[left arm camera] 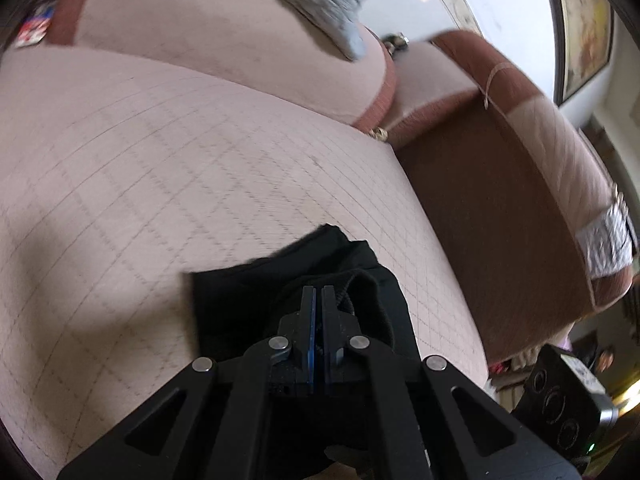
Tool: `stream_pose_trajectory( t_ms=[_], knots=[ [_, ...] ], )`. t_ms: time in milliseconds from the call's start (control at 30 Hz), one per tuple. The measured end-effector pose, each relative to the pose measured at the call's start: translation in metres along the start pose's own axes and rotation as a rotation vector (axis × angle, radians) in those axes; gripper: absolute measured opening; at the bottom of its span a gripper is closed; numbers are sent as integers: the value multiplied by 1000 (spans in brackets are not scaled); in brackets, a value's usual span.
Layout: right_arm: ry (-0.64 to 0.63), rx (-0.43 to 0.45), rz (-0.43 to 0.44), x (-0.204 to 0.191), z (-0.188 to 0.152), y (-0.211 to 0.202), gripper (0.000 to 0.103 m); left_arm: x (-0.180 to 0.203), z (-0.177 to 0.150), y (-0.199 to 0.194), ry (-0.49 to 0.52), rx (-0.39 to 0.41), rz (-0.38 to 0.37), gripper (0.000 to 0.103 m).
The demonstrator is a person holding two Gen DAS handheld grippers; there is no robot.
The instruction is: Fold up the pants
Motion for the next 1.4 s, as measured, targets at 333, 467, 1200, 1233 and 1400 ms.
stream_pose_trajectory(
  t_ms=[333, 467, 1200, 1233, 1400],
  knots=[
    [-334, -12, -64, -43, -43, 9, 62, -61, -21, -50, -179, 115, 96, 27],
    [-345, 19, -56, -33, -59, -24, 62, -53, -24, -83, -167, 179, 136, 29],
    [435, 46, 166, 139, -65, -67, 40, -27, -46, 5, -82, -8, 293, 46],
    [411, 45, 145, 137, -63, -71, 42, -29, -45, 1, -89, -7, 283, 46],
    [380, 117, 94, 141, -34, -91, 56, -22, -31, -21, -132, 94, 252, 46]
  ],
)
Point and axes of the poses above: each gripper's, at about its wrist camera, not at the fingertips, and y roughly the way its jaws point, x to its right, z to its top, the point moved 4 cm from there along y, roughly the way its jaws point, and after that the axes turned 1 degree about x, right-handed, at the moved point
